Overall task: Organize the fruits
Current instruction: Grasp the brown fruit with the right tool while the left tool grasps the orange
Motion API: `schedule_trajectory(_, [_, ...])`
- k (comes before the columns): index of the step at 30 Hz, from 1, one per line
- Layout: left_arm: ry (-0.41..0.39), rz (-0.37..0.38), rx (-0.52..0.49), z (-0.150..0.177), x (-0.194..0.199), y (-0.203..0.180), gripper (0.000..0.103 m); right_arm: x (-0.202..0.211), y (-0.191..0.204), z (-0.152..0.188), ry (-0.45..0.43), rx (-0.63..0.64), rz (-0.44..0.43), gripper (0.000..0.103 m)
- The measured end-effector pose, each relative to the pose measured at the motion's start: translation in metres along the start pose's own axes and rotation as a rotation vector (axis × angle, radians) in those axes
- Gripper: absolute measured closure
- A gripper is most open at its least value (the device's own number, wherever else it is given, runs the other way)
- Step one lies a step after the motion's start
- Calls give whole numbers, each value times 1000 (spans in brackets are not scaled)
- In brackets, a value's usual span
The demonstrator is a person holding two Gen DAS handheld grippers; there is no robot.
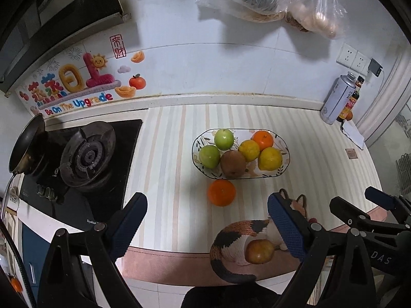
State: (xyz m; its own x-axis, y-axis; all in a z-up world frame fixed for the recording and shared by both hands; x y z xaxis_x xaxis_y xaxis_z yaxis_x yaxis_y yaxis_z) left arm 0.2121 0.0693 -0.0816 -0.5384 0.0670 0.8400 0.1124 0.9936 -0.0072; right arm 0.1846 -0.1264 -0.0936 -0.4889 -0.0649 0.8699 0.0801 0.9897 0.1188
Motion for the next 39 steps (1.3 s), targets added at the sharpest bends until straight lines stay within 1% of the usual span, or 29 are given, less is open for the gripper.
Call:
schedule_trajectory(3, [9, 1, 2, 2, -3, -2, 7, -3, -3, -1, 12, -6, -24, 10])
schedule_trajectory(6, [30, -3, 11, 5, -13, -2, 7, -25, -4, 3, 87, -9, -67, 10])
schedule_trajectory(7, [46, -8, 13, 6, -19, -1, 7, -35, -3, 6, 119, -7, -86, 10])
schedule_trajectory(8, [63, -13, 16, 8, -24, 0, 3, -52, -2, 11, 171, -9, -113, 10])
schedule_trajectory(9, [80, -22, 20, 11, -32, 2, 1, -67, -2, 16, 214, -9, -121, 10])
schedule_trajectory(13, [172, -78, 25, 27, -67, 9, 1, -128, 3, 42, 384, -15, -173, 10])
schedule_trajectory(14, [208, -94, 26, 33, -78, 12, 1, -148, 5, 52, 442, -25, -198, 10])
schedule_trajectory(16, [270, -101, 37, 44, -99, 16, 1, -175, 8, 66, 519, -29, -206, 10])
schedule_trajectory(19, [344, -116, 46, 57, -121, 21, 1, -209, 11, 85, 619, -46, -223, 10])
schedule_trajectory(21, [386, -120, 55, 66, -136, 24, 1, -225, 10, 94, 666, -64, -233, 10])
schedule_trajectory(22, [404, -120, 59, 70, -142, 25, 1, -232, 10, 99, 683, -73, -237, 11])
schedule_trajectory(23, [418, -120, 63, 73, -146, 25, 1, -238, 11, 104, 697, -77, -241, 15])
schedule_trajectory(24, [427, -120, 66, 74, -149, 25, 1, -242, 11, 108, 705, -83, -247, 26])
schedule_trajectory(25, [434, -120, 68, 75, -151, 24, 1, -246, 11, 111, 713, -85, -253, 34])
schedule_trajectory(28, [453, -114, 74, 76, -159, 24, 1, -243, 13, 108, 684, -65, -247, 34])
schedule_trajectory(33, [452, -91, 82, 63, -169, 17, 1, -232, 6, 85, 615, -30, -220, 34])
schedule_trajectory(37, [454, -36, 121, 43, -188, 10, 1, -227, -6, 65, 565, -38, -194, 34])
schedule_trajectory(39, [470, 13, 144, 33, -205, 6, 1, -232, -12, 52, 555, -53, -182, 34])
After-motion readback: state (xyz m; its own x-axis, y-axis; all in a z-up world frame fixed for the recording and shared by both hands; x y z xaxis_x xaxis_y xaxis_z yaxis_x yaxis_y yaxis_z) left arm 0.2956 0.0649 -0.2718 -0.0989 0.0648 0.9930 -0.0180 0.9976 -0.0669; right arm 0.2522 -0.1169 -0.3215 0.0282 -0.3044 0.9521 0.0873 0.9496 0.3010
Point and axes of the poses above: each gripper's, at about its wrist camera, not at the fingertips, and x roughly against the way its jaws point, y to its left, z to its underside, the point moved 1 cm from there along -x, roughly the way its jaws point, and after that the axes turned 1 degree about -y, right-handed, at the moved point
